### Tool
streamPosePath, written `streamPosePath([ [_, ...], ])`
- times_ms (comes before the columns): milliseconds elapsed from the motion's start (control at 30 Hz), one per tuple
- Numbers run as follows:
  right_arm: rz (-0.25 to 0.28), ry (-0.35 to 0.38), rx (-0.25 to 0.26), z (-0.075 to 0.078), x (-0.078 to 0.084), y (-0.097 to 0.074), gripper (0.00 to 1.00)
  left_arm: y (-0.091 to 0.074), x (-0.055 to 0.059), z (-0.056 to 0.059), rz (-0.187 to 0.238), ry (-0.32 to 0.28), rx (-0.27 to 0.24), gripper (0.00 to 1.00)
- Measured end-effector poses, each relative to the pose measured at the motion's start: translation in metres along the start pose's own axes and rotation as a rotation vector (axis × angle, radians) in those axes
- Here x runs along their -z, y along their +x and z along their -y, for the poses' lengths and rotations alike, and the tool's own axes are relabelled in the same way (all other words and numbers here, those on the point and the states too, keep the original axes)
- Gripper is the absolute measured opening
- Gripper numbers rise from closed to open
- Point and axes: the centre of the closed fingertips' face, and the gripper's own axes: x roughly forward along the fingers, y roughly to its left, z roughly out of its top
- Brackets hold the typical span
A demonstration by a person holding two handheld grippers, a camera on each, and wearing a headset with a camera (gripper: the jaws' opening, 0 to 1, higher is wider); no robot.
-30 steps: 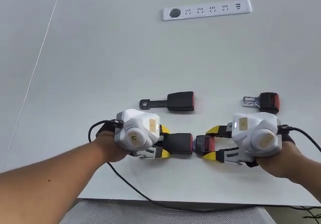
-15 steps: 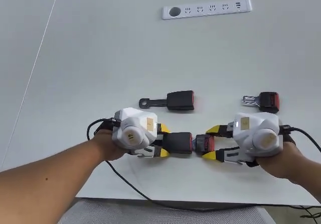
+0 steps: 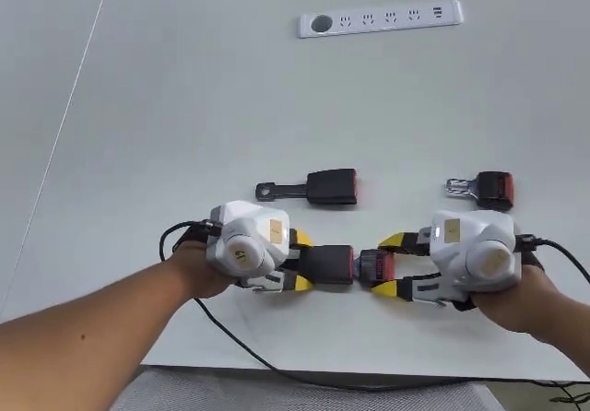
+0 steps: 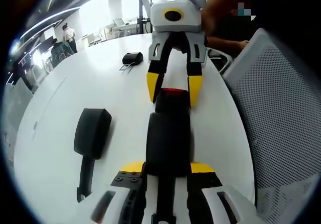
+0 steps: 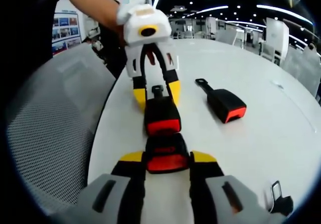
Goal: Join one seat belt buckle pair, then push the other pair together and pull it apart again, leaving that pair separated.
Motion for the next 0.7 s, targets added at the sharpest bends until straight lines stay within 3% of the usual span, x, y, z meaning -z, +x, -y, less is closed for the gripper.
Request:
streamPosePath([
  [133,-0.002,0.004,0.006,0.0,-0.001,0.0,0.34,-0.001,0.001,-0.001,0.003,-0.042,-0.013,0.33],
  [200,-0.012,-0.03,0.013,-0.001,-0.002,0.001,0.35,-0.001,0.001,-0.001,-0.001,-0.049,-0.015,0.33],
  [267,-0.026,-0.054,0.039,0.001,-0.002,0.001,0.36,0.0,-0.001,0.001,-0.006,-0.118,-0.011,0.35],
  [300,-0.031,-0.053,0.075,0.005,-0.002,0.001,0.4,0.0,-0.003,0.003,-0.015,-0.14,0.006,0.39],
  [367,-0.017,-0.038,0.069,0.002,-0.005,0.001,0.6,0.0,-0.007,0.01,-0.02,-0.161,0.034,0.47],
  [400,0.006,-0.017,0.078,0.002,-0.009,-0.001,0.65,0.001,-0.007,0.011,-0.028,-0.172,0.034,0.56],
  [467,0.013,-0.001,0.084,0.003,-0.01,-0.005,0.67,0.0,-0.008,0.013,-0.034,-0.228,0.031,0.72],
  [500,0.023,0.005,0.087,0.003,-0.012,-0.007,0.67,-0.001,-0.011,0.013,-0.018,-0.224,0.027,0.77],
  [533,0.03,0.015,0.092,0.004,-0.013,-0.009,0.69,-0.004,-0.016,0.012,0.011,-0.217,0.022,0.77],
  [600,0.034,0.018,0.107,0.007,-0.014,-0.015,0.7,-0.009,-0.021,0.009,0.021,-0.228,0.009,0.78],
  [700,0.059,0.032,0.121,0.012,-0.018,-0.024,0.69,-0.017,-0.027,0.0,0.033,-0.228,-0.036,0.87],
])
